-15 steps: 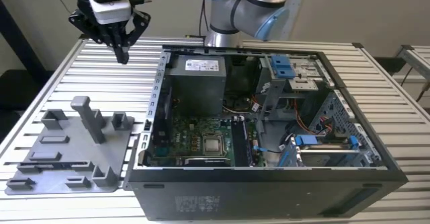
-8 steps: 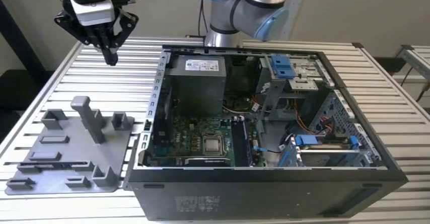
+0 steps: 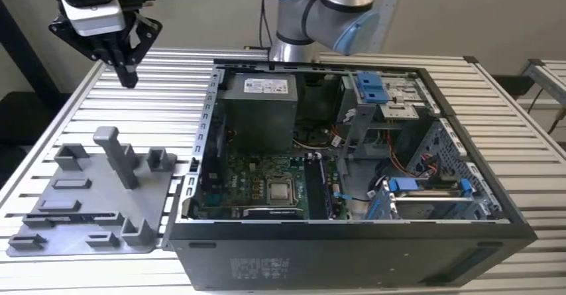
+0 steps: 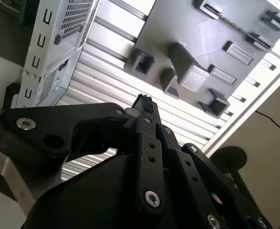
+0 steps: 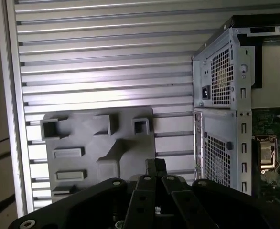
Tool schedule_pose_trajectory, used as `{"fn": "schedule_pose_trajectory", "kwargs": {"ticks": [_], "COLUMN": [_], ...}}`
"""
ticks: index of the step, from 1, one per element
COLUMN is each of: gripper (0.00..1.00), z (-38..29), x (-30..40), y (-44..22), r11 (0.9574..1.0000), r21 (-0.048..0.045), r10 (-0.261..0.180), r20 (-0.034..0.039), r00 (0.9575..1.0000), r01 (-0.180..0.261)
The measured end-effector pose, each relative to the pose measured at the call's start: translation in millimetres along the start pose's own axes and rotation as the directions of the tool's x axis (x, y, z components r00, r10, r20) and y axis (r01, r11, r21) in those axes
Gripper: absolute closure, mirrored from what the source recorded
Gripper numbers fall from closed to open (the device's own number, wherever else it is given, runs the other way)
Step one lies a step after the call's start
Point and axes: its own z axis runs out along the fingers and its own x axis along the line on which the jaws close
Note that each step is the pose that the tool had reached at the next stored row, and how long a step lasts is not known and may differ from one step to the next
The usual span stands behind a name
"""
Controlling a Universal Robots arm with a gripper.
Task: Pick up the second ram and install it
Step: 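Reach for the second ram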
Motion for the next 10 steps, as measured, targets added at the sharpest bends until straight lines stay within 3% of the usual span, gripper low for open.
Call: {"fn": "schedule_pose_trajectory", "kwargs": {"ticks": [10], "gripper": [0.89], "z": [0.4], "x": [28.3], "y": [-6.8], "r11": [1.0000], "r21": [0.0004], "r10": [0.000], "r20": [-0.0037], "r00": [1.0000], "r01": [0.000]}}
